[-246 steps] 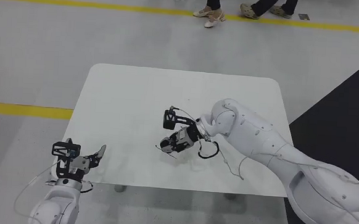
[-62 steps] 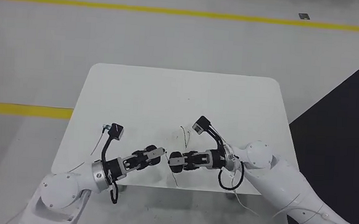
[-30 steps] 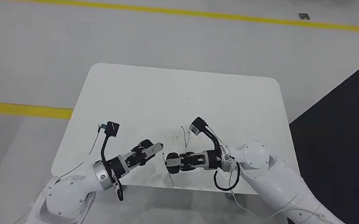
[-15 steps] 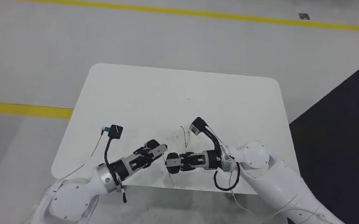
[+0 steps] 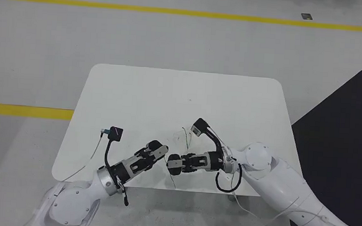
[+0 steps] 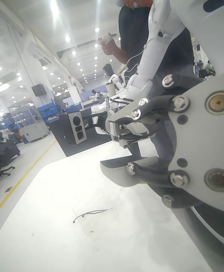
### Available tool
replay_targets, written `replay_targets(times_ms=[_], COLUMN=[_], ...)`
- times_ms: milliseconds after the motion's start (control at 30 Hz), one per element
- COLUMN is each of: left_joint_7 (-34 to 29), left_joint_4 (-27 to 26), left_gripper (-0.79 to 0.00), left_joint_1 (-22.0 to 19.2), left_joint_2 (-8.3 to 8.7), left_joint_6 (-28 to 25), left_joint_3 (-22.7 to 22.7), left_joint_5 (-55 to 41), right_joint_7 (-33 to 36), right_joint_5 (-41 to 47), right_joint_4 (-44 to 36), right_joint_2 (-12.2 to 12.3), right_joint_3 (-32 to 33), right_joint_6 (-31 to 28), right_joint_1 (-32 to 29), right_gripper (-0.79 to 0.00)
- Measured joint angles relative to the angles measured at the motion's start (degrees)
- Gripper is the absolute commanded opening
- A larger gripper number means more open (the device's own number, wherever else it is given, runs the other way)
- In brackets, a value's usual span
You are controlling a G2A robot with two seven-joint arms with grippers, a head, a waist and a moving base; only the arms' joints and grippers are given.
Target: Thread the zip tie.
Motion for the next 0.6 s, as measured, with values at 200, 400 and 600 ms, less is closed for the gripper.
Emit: replay_targets(times_ms=[200,400,600], left_joint_7=[0.60,1.21,1.77], left_joint_4=[0.21,0.40,0.17], left_gripper=[-0.465,-0.468,-0.493], left_joint_1=[0.25,-0.01,0.21], left_joint_2=[0.05,0.07,0.10], left_joint_6=[-0.46,-0.35,-0.62], left_joint_3=[0.27,0.46,0.67], left_joint_5=[1.34,2.24,3.06], right_joint_7=[-1.91,-1.77,-1.42], right_joint_5=[-0.32,-0.20,0.76], right_joint_4=[-1.18,-1.87,-1.61], right_joint_2=[-0.09,-0.21,-0.60], right_joint_3=[0.88,2.16,2.85], right_joint_6=[0.82,1.79,2.72], right_joint_1=[-1.32,-2.29,-3.01], right_gripper=[-0.785,-0.785,-0.785])
